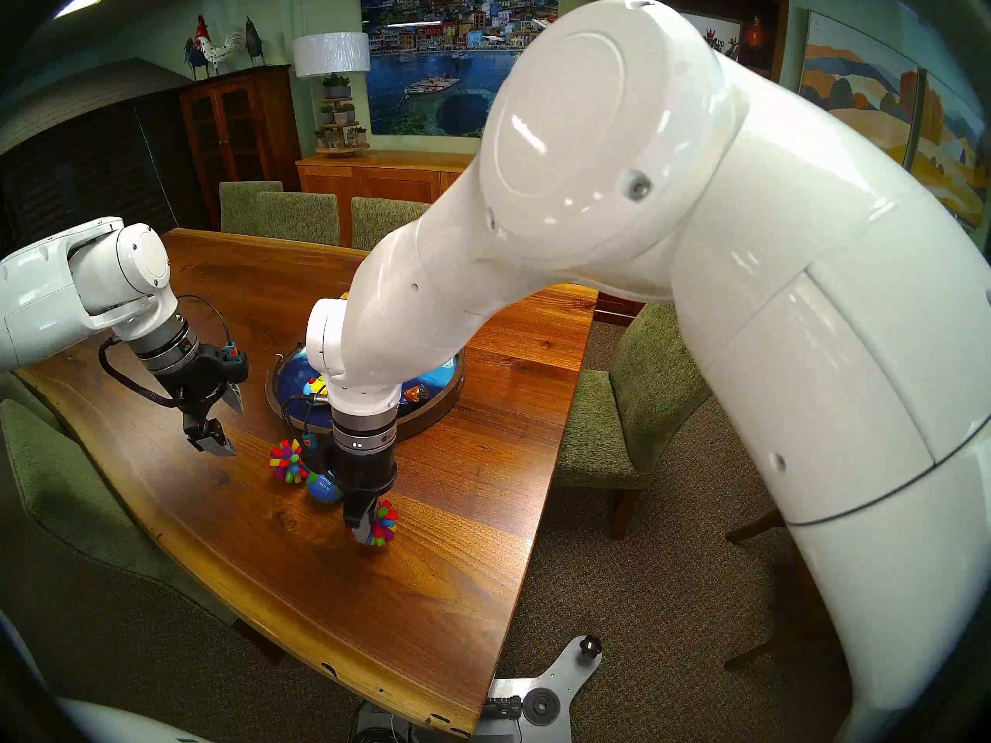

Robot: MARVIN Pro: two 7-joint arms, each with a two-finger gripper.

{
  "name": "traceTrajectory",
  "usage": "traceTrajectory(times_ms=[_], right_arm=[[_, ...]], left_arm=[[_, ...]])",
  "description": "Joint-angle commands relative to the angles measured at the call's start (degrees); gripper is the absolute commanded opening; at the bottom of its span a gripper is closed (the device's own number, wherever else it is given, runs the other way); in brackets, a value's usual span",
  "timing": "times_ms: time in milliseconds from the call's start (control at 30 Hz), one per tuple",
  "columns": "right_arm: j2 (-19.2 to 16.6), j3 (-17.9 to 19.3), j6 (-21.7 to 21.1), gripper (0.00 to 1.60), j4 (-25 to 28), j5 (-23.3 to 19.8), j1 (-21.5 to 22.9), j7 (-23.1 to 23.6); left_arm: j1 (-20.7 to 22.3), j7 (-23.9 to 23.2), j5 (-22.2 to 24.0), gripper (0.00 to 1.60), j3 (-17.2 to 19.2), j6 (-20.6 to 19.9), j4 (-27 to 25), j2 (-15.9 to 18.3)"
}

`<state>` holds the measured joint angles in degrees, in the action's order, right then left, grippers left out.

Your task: Put toys in center tray

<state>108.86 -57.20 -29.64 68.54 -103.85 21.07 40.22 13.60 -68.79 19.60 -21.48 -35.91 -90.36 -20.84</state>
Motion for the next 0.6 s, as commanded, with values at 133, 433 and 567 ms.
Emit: traceTrajectory(times_ms=[133,433,567], right_arm=[[-3.7,-1.5,-1.9,0.00,-1.6,-0.4,6.4,-0.4],[-5.2,-3.0,-1.1,0.00,-9.7,1.2,9.1,0.6],[-4.5,-3.4,-0.6,0.00,-13.4,1.9,8.4,0.8]], left_arm=[[1.8,0.1,0.0,1.60,1.4,0.0,0.1,-0.1],[1.6,0.2,0.0,1.60,1.4,0.0,0.2,-0.1],[1.6,0.2,0.0,1.60,1.4,0.0,0.2,-0.1]])
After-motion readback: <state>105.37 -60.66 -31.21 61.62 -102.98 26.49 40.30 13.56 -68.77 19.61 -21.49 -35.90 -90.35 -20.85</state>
